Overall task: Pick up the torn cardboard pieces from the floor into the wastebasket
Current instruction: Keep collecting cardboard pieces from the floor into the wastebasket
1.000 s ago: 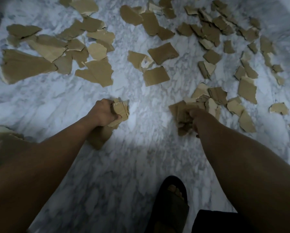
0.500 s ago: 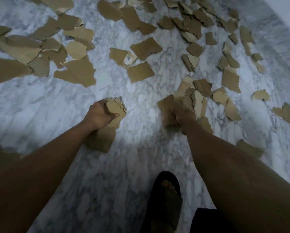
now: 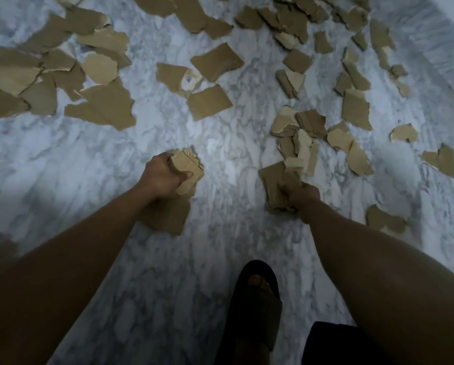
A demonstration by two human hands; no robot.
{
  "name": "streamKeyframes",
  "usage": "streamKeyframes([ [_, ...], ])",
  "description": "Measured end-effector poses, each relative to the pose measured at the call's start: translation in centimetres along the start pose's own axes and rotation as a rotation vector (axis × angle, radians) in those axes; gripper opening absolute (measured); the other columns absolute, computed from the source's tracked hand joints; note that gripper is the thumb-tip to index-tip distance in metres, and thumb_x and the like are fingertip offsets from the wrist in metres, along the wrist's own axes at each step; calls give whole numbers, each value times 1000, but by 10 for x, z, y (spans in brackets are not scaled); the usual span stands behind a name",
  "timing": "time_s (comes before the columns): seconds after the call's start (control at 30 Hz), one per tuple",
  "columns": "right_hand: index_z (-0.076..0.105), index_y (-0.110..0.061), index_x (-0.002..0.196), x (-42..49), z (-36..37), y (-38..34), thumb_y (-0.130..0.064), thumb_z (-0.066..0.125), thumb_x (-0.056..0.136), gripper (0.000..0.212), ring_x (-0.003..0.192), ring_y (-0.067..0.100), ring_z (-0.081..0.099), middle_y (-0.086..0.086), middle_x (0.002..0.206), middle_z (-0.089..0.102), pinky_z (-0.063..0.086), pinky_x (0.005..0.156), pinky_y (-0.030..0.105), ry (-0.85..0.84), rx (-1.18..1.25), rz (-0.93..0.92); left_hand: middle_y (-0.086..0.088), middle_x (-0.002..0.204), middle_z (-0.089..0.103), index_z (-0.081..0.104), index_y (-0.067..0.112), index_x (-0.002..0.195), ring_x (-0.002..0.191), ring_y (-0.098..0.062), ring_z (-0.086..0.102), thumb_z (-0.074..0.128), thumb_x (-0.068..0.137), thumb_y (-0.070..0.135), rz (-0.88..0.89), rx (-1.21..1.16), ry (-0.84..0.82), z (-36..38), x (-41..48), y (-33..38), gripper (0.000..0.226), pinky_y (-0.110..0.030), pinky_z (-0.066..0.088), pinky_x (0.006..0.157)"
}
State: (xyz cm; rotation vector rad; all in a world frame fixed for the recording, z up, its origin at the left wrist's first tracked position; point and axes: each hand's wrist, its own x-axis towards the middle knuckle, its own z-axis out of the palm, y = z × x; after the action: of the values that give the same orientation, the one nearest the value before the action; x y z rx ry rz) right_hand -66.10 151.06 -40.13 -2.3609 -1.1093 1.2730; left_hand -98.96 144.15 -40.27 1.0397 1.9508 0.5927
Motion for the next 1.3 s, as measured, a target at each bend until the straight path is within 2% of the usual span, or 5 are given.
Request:
streamKeyframes([
  [0.2, 64, -4, 112, -34, 63, -65, -22, 78, 78, 41, 93, 30, 64, 10, 102, 67, 59, 81, 45, -67, -242, -349, -5, 124, 61, 49, 16, 127, 116, -28, 58, 80, 78, 28, -24, -119, 49, -30, -9, -15, 59, -40, 50, 96],
  [0.53, 54, -9, 125, -131, 236, -156, -17, 90, 68, 68, 111, 27, 64, 5, 116, 62, 56, 91, 47, -460, -261, -708, -2, 131, 53, 33, 15, 148, 112, -21, 54, 80, 80, 27, -256, -222, 334, -200, -77, -83, 83, -29, 44, 90],
  [0.67, 57, -5, 131, -183, 296, -174, -13, 88, 73, 67, 111, 24, 64, 11, 124, 65, 53, 94, 38, -626, -312, -816, -8, 115, 53, 52, 3, 131, 104, -28, 56, 79, 82, 26, -506, -89, 252, -260, -139, -116, 61, -40, 50, 90],
  [0.87, 62, -4, 118, -211, 326, -164, -15, 88, 72, 54, 94, 22, 65, 10, 110, 69, 54, 82, 36, -686, -422, -895, -8, 155, 32, 20, 15, 154, 137, -30, 40, 79, 81, 26, -574, 60, 18, -242, -175, -177, 94, -35, 38, 105],
  [1.3, 67, -4, 112, -184, 309, -133, -22, 84, 76, 44, 94, 26, 67, 10, 106, 69, 50, 66, 30, -654, -476, -792, -15, 146, 43, 9, 17, 156, 127, -32, 50, 82, 73, 9, -492, -20, 155, -184, -162, -212, 111, -36, 44, 101],
])
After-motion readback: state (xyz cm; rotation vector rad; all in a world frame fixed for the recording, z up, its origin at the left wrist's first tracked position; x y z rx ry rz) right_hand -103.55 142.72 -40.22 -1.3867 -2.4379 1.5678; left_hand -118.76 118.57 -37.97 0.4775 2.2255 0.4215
